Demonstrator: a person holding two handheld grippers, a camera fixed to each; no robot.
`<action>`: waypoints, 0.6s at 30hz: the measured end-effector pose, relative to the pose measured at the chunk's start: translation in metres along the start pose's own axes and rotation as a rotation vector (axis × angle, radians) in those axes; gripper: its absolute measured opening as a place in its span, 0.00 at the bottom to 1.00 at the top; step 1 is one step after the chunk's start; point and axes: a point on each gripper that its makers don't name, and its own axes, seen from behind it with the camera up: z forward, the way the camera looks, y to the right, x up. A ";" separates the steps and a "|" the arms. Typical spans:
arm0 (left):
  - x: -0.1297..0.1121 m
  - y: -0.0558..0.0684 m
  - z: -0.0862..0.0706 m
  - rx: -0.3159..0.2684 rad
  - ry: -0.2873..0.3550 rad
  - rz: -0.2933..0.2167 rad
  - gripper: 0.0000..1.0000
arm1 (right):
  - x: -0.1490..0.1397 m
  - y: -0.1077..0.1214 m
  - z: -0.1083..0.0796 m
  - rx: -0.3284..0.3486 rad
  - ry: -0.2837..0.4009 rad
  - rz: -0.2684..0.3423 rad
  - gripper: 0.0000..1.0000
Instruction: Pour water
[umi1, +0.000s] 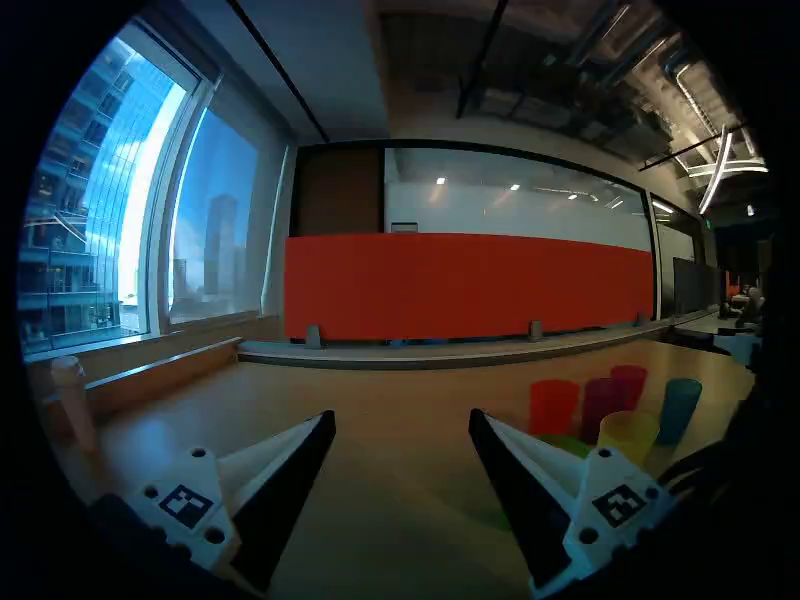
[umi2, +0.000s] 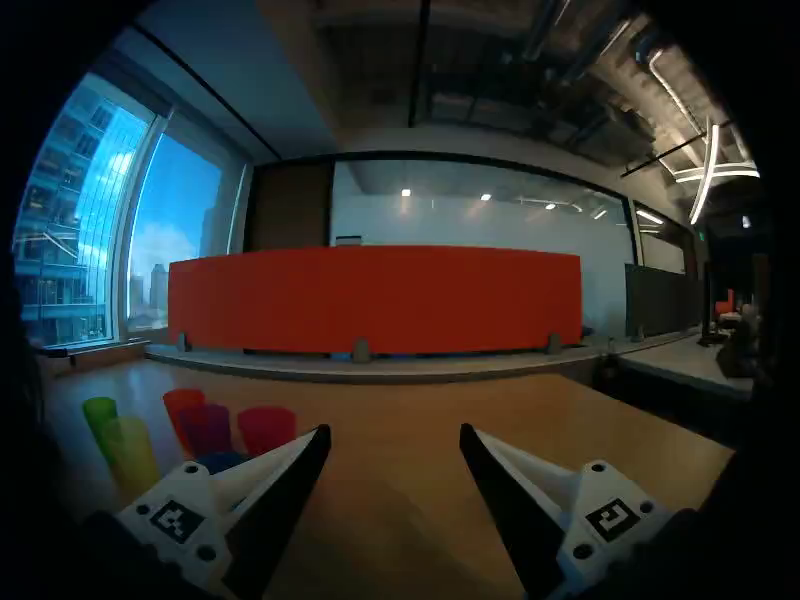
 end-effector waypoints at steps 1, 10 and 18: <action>0.000 0.000 0.000 0.000 0.000 0.000 1.00 | 0.000 0.000 0.000 0.000 0.001 0.000 1.00; 0.000 0.000 0.000 0.000 0.000 0.000 1.00 | 0.001 -0.001 -0.002 0.002 0.005 -0.003 1.00; 0.000 0.000 0.000 0.000 0.000 0.000 1.00 | 0.001 -0.001 -0.004 0.004 0.005 -0.002 1.00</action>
